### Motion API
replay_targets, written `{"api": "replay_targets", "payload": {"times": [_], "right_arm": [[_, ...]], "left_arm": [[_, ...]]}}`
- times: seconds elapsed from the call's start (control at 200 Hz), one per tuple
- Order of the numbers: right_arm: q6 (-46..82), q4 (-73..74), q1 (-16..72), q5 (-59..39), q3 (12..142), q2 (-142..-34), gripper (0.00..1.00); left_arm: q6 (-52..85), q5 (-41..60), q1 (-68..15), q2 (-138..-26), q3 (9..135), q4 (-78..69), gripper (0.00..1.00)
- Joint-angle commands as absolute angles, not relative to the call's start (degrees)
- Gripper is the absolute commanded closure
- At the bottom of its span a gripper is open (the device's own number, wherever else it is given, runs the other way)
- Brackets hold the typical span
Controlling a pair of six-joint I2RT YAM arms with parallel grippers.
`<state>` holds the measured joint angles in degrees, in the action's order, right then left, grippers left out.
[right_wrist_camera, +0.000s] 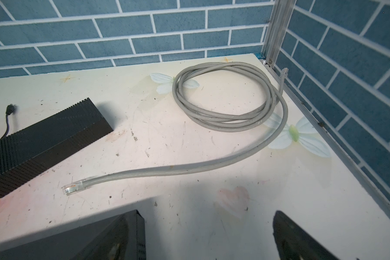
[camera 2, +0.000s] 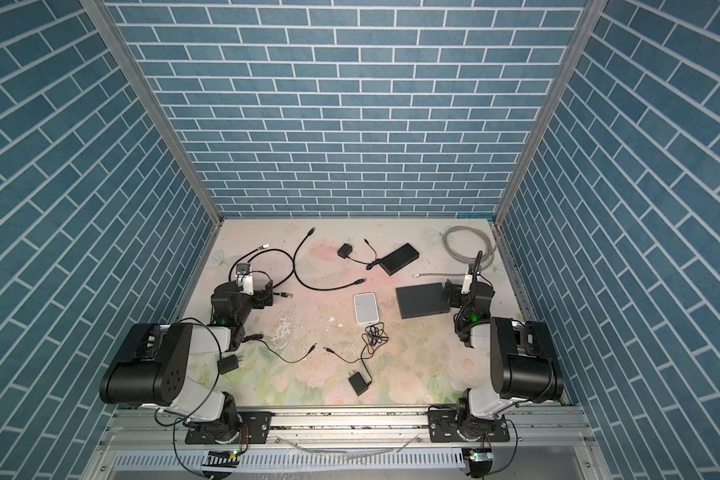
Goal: Insert the plug into the switch port
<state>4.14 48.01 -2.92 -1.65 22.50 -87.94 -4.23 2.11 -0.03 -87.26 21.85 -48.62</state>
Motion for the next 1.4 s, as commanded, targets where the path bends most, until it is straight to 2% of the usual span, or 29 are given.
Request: {"api": "replay_targets", "payload": {"times": [0.0,0.12,0.255,0.41,0.545,0.625,0.755,0.855,0.955,1.09,1.395], "right_arm": [[3.07,43.93,-3.03,-0.44,23.67,-83.6,0.02],[3.07,29.19,-2.4,-0.56,27.85,-75.36,0.06],[10.1,10.35,-1.13,-2.6,33.17,-66.62,0.13],[17.61,-1.26,7.63,-2.03,34.06,-58.37,0.19],[24.45,-7.4,14.68,-2.62,32.73,-53.96,0.27],[27.63,-11.1,18.91,-2.04,32.26,-52.84,0.31],[30.34,-15.18,26.4,-0.82,32.21,-52.67,0.36],[31.05,-16.19,34.2,0.63,33.47,-54.17,0.39],[28.36,-14.26,44.15,1.98,36.63,-58.55,0.42],[23.31,-12.15,53.43,1.45,43.89,-70.34,0.52],[14.38,-1.1,64.28,-3.33,49.59,-87.59,0.53]], "left_arm": [[-2.49,-1.43,0.0,-83.65,25.61,-40.28,0.0],[-1.31,-6.23,-0.34,-80.17,29.03,-31.92,0.0],[2.04,-14.16,-0.15,-83.42,32.46,-27.55,0.0],[1.11,-11.57,0.32,-79.85,36.68,-19.67,0.06],[-1.74,-16.93,-5.42,-76.39,44.26,-8.26,0.05],[-0.91,-19.88,-8.97,-77.14,48.63,-1.0,0.01],[2.06,-25.25,-17.73,-79.13,53.96,7.91,0.02],[8.86,-26.14,-23.35,-80.63,56.95,14.87,0.03],[14.75,-24.18,-25.11,-82.12,57.63,19.99,0.02],[15.94,-23.05,-23.49,-86.03,61.7,27.47,0.02],[20.06,-17.17,-15.95,-87.24,66.71,33.74,0.02]]}}
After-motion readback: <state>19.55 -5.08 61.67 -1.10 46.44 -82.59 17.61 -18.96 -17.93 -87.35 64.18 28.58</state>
